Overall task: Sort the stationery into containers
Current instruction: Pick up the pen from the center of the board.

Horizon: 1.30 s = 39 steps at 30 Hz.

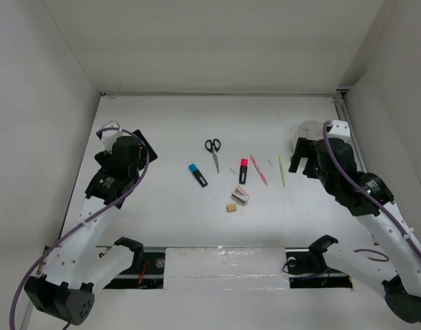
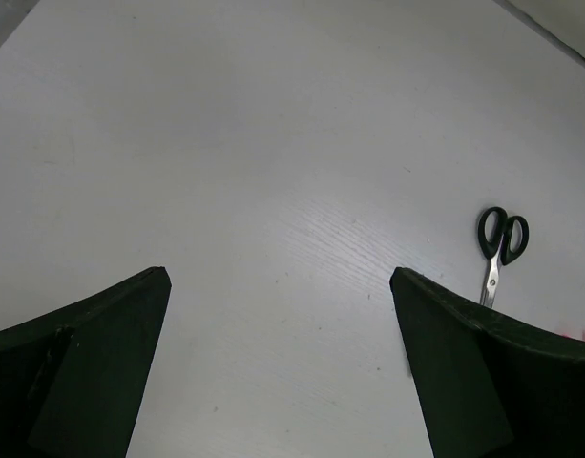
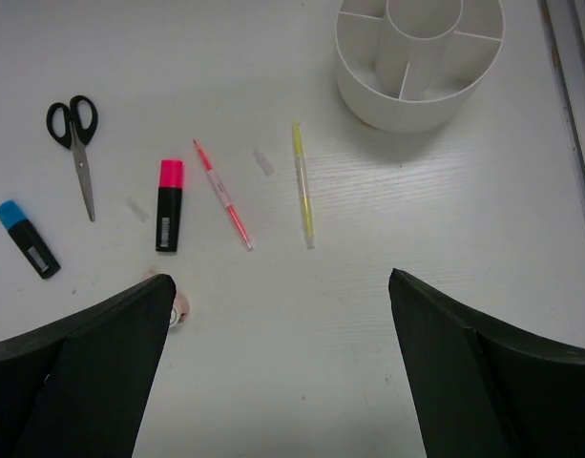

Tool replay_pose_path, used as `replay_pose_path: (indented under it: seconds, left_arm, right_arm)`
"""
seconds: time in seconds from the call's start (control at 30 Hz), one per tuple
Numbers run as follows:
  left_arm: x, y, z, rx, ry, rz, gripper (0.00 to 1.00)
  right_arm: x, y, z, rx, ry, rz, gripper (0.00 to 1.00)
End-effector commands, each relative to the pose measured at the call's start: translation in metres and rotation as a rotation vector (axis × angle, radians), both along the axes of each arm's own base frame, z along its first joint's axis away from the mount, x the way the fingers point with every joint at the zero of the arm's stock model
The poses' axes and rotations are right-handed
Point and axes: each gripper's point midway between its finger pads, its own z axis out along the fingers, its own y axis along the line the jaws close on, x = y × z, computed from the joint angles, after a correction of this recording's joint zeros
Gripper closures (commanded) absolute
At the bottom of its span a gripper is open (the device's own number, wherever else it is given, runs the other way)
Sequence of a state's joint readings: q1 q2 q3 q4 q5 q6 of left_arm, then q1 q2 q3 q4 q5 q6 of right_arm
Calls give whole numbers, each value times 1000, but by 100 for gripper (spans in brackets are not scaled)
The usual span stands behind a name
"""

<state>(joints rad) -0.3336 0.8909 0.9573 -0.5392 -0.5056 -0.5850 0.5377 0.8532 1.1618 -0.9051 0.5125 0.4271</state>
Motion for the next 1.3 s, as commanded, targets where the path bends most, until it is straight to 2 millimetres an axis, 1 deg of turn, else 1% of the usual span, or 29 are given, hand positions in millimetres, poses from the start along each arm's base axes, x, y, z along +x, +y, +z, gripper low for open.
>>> replay_pose_path:
  seconds: [0.0,0.03,0.07,0.1,0.13,0.2,0.23,0.3,0.33,0.37,0.43,0.47,0.53,0.57,0.6,0.67,0.7,0.73,0.77,0.8,0.87,0.93,1.0,1.03,1.07,1.13,1.17,1.23,1.27]
  left_arm:
    - [2,2,15,-13,-44,16,0]
    - [2,2,15,-13,-44,16,0]
    - [2,2,15,-13,-44,16,0]
    - [2,0,15,-18,-42,7,0]
    - [2,0,15,-19,-42,7,0]
    - [0,-1,17,-28,-50,-2,0]
    - [0,-3,17,-33,-48,-10,0]
    - [-1,-5,19,-36,-53,-26,0]
    - [-3,-6,21,-44,-62,-34,0]
    - [-5,-7,24,-53,-73,-42,0]
    - [-5,-8,29,-64,-92,-50,0]
    - [-7,-7,28,-57,-93,-55,0]
    - [-9,-8,30,-65,-100,-63,0]
    - [-9,-10,26,-67,-90,-71,0]
    - [-9,-12,29,-78,-105,-81,0]
    - [-9,-13,33,-80,-121,-94,0]
    - [-9,-16,33,-88,-119,-108,0]
    - [-10,-18,33,-85,-115,-121,0]
    - [-10,-18,33,-85,-115,-122,0]
    - [-10,-20,33,-90,-113,-131,0]
    - [-10,-20,33,-90,-113,-131,0]
    - [-10,-20,33,-90,-113,-131,0]
    - [-10,-20,33,-90,-113,-131,0]
    - [-10,-20,33,-90,-113,-131,0]
    - [-10,-20,37,-95,-131,-131,0]
    - [-10,-20,37,-95,-131,-131,0]
    - [-10,-20,37,-95,-131,-131,0]
    - [-10,-21,36,-92,-128,-143,0]
    - [-10,-21,36,-92,-128,-143,0]
  right_arm:
    - [9,6,3,9,-24,20,0]
    - [11,10,5,22,-34,30,0]
    - [14,11,1,26,-28,30,0]
    - [19,12,-11,25,-6,28,0]
    - [25,14,-13,38,-1,30,0]
    - [35,12,-30,62,76,36,0]
    - [45,11,-43,55,121,31,0]
    - [55,1,-54,75,168,-5,0]
    - [61,-2,-65,70,197,-12,0]
    - [68,-5,-66,77,193,-13,0]
    - [71,-12,-82,92,246,-17,0]
    - [74,-13,-93,72,286,1,1]
    - [76,-16,-104,60,323,-4,2]
    - [81,-17,-113,55,354,-4,4]
    - [79,-15,-120,58,385,4,4]
    - [84,-10,-126,66,406,28,7]
    - [86,-12,-140,62,451,30,9]
    - [91,-11,-143,61,462,30,11]
    - [91,-11,-148,57,487,28,16]
    - [97,-10,-157,45,518,35,19]
    - [99,-5,-166,27,546,44,23]
    - [99,-8,-178,12,582,33,24]
    - [101,-11,-185,6,594,31,27]
    - [106,-10,-188,5,596,31,29]
    - [106,-8,-193,6,611,46,32]
    - [112,-8,-195,-1,618,52,33]
    - [111,-8,-205,-5,647,51,33]
    - [110,-8,-212,-14,668,57,38]
    - [112,-8,-215,-15,676,57,38]
